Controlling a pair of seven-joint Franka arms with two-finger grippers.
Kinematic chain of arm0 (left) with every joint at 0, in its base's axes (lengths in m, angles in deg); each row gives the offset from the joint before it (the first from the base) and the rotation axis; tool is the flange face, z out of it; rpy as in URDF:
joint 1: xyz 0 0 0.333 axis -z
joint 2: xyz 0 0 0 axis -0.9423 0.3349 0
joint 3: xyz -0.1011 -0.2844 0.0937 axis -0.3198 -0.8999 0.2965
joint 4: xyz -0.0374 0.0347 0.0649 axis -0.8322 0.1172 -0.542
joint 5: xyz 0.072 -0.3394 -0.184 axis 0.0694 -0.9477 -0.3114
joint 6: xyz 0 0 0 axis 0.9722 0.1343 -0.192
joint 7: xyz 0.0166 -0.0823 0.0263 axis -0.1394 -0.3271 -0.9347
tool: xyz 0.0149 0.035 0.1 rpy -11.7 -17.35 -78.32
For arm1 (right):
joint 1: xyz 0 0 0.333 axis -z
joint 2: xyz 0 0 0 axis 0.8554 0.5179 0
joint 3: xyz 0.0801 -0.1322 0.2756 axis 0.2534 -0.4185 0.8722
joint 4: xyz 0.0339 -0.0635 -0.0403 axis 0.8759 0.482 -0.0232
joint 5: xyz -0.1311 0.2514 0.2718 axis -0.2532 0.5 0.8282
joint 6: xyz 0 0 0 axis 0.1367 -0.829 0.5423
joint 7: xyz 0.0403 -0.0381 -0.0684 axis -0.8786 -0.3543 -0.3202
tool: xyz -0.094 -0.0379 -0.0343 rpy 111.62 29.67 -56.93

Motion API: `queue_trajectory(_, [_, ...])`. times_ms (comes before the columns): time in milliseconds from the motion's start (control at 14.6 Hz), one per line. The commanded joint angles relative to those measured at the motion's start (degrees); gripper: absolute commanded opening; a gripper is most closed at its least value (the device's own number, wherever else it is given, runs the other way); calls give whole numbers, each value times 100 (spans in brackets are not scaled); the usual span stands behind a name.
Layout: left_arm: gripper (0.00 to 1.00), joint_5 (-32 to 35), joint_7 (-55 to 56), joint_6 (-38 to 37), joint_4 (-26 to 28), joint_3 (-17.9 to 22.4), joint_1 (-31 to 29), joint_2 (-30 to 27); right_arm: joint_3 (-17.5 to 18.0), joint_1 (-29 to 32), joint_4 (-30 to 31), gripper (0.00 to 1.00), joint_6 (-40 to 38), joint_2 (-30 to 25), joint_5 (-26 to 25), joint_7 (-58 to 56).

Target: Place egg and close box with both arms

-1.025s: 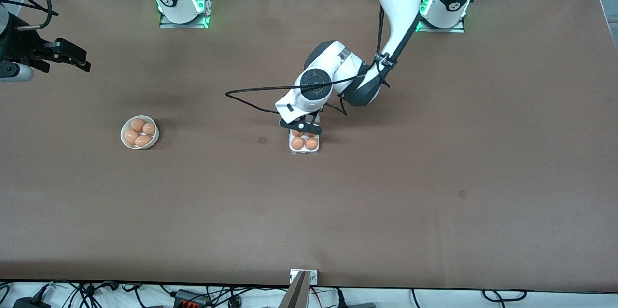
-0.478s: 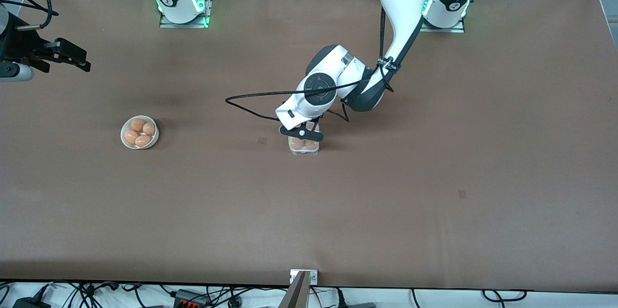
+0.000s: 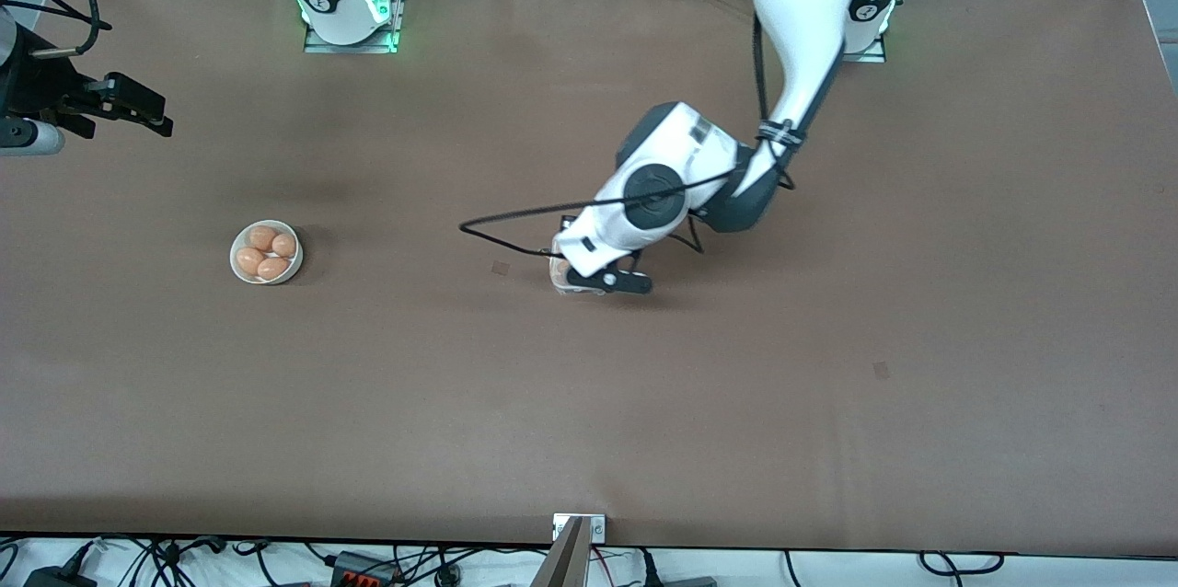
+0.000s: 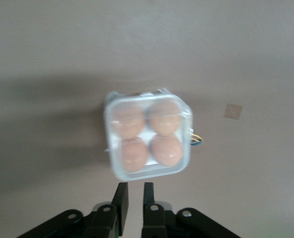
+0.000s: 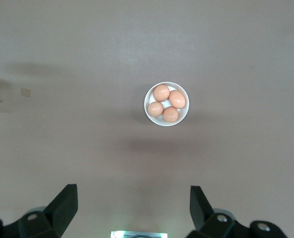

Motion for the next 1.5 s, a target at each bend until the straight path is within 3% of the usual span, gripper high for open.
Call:
queue_trajectory(0, [34, -15, -94, -681, 66, -5, -258, -424, 27, 14, 20, 100, -44, -46, 85, 63])
queue_trajectory(410, [68, 11, -129, -1965, 136, 4, -1339, -978, 27, 6, 20, 100, -44, -46, 85, 63])
queue_trajectory(615, [88, 791, -138, -2151, 154, -14, -1621, -1330, 27, 14, 20, 100, -44, -46, 85, 63])
queue_trajectory(683, [91, 811, -146, -2325, 154, -31, -1822, -1461, 27, 14, 20, 100, -44, -46, 85, 63])
queue_trajectory(752, [100, 820, -146, -2432, 154, -75, -1998, -1549, 27, 14, 20, 100, -44, -46, 85, 63])
queue_trajectory(1094, [100, 1171, -251, -3046, 154, -22, -2342, -1962, 27, 14, 20, 100, -44, -37, 85, 63])
queue_trajectory(1435, [100, 1119, -1183, -3592, 180, -75, -3054, -2507, 27, 14, 20, 100, -44, -37, 85, 63])
